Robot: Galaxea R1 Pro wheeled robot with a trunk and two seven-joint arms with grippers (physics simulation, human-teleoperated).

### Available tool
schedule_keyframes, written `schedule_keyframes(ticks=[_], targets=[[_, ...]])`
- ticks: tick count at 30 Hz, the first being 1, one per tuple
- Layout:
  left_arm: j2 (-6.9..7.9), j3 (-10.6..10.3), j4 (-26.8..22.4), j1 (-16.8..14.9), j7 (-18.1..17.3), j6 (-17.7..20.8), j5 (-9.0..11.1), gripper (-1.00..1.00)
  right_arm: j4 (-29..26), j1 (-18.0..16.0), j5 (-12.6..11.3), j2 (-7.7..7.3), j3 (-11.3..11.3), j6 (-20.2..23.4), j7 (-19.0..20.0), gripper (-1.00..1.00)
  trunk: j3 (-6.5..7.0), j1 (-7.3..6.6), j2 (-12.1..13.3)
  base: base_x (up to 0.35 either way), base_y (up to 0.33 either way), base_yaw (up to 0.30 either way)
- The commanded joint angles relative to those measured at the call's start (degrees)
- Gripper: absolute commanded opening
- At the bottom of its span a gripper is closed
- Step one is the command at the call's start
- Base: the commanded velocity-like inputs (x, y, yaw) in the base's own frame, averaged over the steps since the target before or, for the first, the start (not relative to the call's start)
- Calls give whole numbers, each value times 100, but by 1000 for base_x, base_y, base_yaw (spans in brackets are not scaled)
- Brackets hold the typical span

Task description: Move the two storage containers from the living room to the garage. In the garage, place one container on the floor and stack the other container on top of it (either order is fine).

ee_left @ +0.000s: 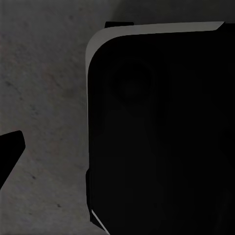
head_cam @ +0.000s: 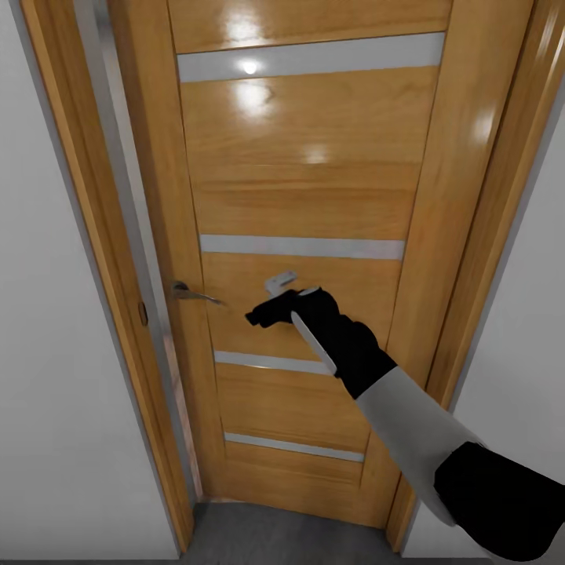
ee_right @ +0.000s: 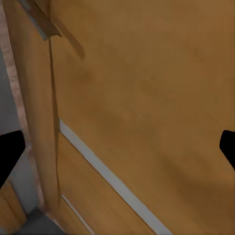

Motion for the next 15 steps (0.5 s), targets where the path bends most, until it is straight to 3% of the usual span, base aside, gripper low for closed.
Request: schedule_keyframes(ticks=[1,7,15], targets=[[0,6,-3,0,5,-13,5,100,-20,-5,-51,0,-5,48,85,100,-6,0,-3,0,0,0],[0,6,-3,0,5,-13,5,100,-8,-5,-214,0,-9,44,126,100,-6,0,-3,0,0,0],[0,2,-3,0,5,-13,5,100,221,-5,-236,0,-23,41,90,100,-6,0,-3,0,0,0]])
